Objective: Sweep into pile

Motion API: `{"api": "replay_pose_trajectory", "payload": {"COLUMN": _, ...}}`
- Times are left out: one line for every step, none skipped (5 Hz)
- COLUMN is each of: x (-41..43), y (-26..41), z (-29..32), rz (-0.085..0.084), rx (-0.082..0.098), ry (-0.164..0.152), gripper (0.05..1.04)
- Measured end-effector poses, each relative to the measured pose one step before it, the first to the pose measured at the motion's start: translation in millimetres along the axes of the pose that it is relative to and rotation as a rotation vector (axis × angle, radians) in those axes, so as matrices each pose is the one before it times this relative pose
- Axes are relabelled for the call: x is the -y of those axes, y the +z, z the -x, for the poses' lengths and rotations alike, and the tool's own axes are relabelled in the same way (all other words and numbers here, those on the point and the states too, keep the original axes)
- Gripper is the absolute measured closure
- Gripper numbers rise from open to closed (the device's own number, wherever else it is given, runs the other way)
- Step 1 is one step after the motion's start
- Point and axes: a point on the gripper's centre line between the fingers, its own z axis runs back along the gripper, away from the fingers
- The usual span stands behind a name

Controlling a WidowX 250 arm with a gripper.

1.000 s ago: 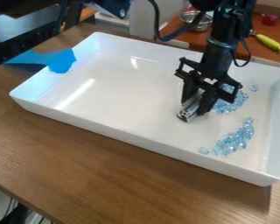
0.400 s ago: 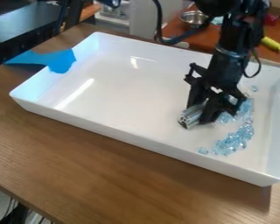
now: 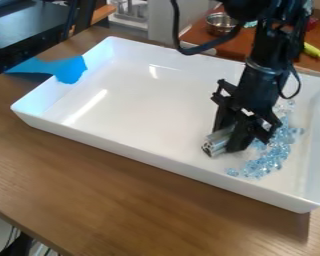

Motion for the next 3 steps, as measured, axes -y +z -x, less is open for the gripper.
{"api": "replay_pose_trajectory", "payload": {"x": -7.69, "y": 0.48, "z": 3.23, "rz": -0.0033, "rx": -0.0085, "ry": -0.0011, "gripper": 0.702}}
{"api": "replay_pose_trajectory", "payload": {"x": -29.82, "y": 10.96, "z": 0.32, "rz": 0.0133, "rx": 0.0533, "ry": 0.0284, "gripper": 0.702}}
{"api": "replay_pose_trajectory", "payload": {"x": -35.51, "y": 27.52, "z": 1.08, "rz": -0.0032, "rx": 0.0494, "ry": -0.0500, "gripper": 0.702}}
